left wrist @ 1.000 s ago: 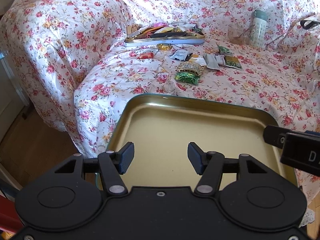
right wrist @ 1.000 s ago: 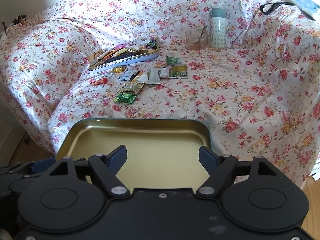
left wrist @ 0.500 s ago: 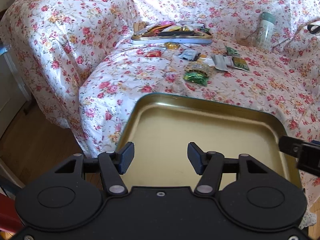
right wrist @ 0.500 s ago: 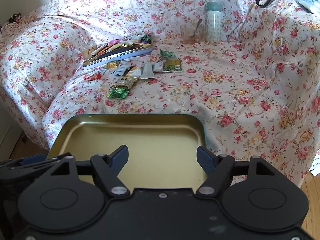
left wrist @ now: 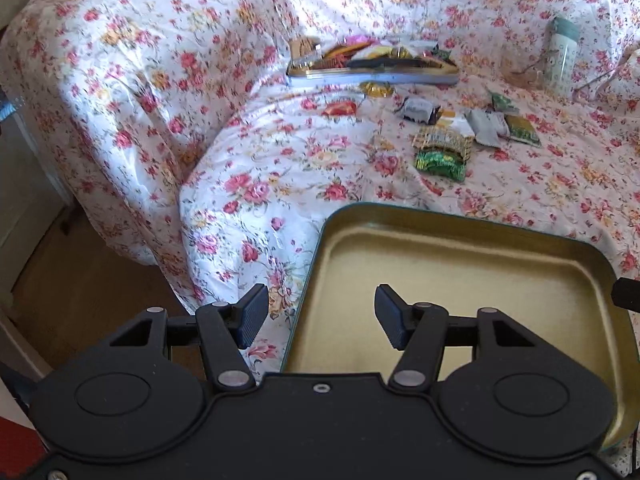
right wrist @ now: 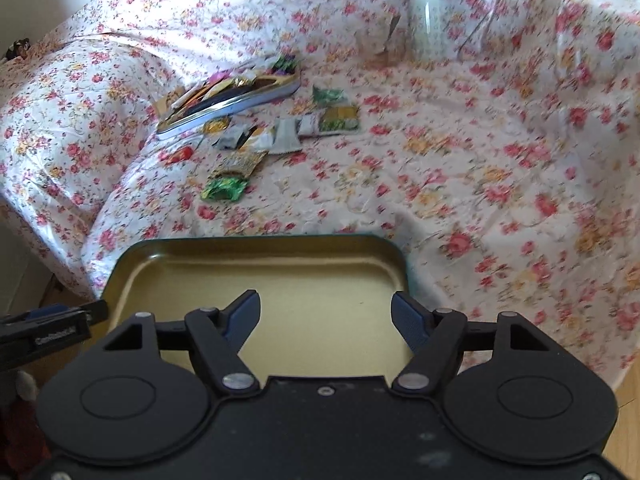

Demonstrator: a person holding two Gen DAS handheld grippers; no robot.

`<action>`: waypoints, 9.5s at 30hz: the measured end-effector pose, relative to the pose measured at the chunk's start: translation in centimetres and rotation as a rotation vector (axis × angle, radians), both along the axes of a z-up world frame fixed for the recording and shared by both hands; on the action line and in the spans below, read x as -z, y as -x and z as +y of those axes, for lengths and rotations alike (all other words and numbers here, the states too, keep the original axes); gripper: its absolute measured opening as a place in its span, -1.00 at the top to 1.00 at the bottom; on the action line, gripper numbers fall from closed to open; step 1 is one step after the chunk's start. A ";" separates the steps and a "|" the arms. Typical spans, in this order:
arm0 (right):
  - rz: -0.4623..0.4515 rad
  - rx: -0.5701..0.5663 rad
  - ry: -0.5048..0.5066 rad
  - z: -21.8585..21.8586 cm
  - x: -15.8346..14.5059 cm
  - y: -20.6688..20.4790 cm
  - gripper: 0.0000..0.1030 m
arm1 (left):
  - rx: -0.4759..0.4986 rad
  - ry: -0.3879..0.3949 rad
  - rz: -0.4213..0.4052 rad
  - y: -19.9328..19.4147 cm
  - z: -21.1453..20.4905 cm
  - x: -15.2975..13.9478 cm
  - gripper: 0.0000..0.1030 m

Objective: Organize snacks
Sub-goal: 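Move both tools toward the scattered snacks on the sheet, then grasp the yellow-green chip bag with the right tool while the left tool grasps the green candy, then carry the green candy and chip bag with both tools over the gold tray, then open the left tool to drop the green candy while the right tool releases the chip bag into the tray, then move both tools back toward the remaining snacks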

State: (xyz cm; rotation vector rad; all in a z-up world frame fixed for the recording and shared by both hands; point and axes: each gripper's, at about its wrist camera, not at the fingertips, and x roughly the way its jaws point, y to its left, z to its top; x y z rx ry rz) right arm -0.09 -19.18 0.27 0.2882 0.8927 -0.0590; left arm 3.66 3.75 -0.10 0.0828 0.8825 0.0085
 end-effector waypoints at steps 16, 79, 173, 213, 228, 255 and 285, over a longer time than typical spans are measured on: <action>-0.016 0.133 0.139 -2.5 -0.1 -2.9 -0.48 | -0.044 -0.061 -0.067 -3.1 1.3 0.2 -0.23; -0.012 0.069 0.164 -6.7 0.6 -17.6 -0.37 | 0.142 0.002 -0.038 -13.9 -4.5 0.3 -0.23; -0.023 0.054 0.023 -5.7 -1.1 -10.7 0.23 | 0.175 0.140 0.137 -9.7 -6.8 -1.6 0.52; -0.067 -0.078 0.037 3.2 -1.4 3.7 0.22 | 0.088 0.119 0.083 1.6 -4.5 -0.4 0.36; -0.035 -0.050 0.017 2.8 -0.8 3.8 0.10 | 0.082 0.115 0.091 2.1 -4.3 -0.1 0.36; -0.019 -0.040 0.004 2.7 -0.6 3.6 0.09 | 0.071 0.070 0.090 2.2 -4.2 -0.2 0.35; -0.017 -0.012 0.056 1.1 -1.2 0.7 0.02 | 0.081 0.062 0.048 -1.9 -3.0 -2.3 0.11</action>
